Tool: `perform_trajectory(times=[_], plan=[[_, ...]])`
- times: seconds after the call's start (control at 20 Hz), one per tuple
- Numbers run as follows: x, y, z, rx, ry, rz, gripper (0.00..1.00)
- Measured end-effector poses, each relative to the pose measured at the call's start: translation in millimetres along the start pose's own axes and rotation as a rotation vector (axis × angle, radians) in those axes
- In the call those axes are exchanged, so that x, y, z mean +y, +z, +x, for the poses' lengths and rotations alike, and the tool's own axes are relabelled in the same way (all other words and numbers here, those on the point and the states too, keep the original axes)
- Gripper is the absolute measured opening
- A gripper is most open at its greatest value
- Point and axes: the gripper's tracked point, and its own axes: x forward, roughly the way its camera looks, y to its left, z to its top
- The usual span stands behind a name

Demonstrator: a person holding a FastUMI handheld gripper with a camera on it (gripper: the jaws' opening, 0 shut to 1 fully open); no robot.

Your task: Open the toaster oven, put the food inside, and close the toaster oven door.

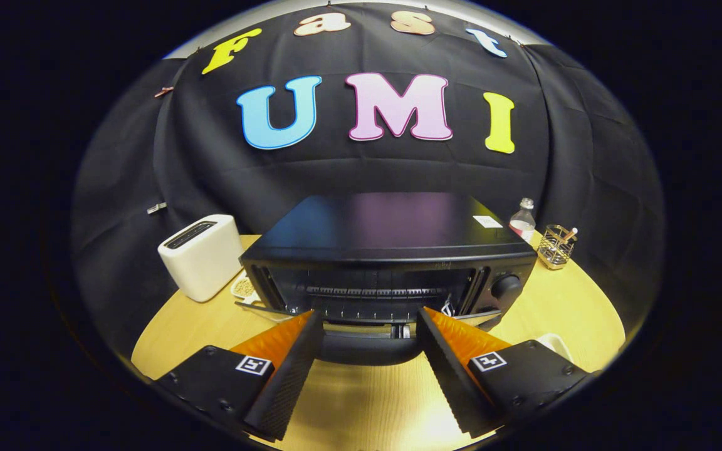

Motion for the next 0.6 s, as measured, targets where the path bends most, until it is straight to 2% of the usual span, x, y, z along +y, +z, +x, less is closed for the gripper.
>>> perform_trajectory(times=[0.35,0.5,0.55,0.6], plan=[[-0.6,-63.1,-26.3,0.120,0.040,0.010,0.99],[-3.4,-121.7,-33.6,0.319,0.074,0.089,0.98],[-11.7,-138.7,-36.6,0.366,0.057,0.095,1.00],[-19.9,-142.9,-39.3,0.357,0.048,0.090,1.00]])
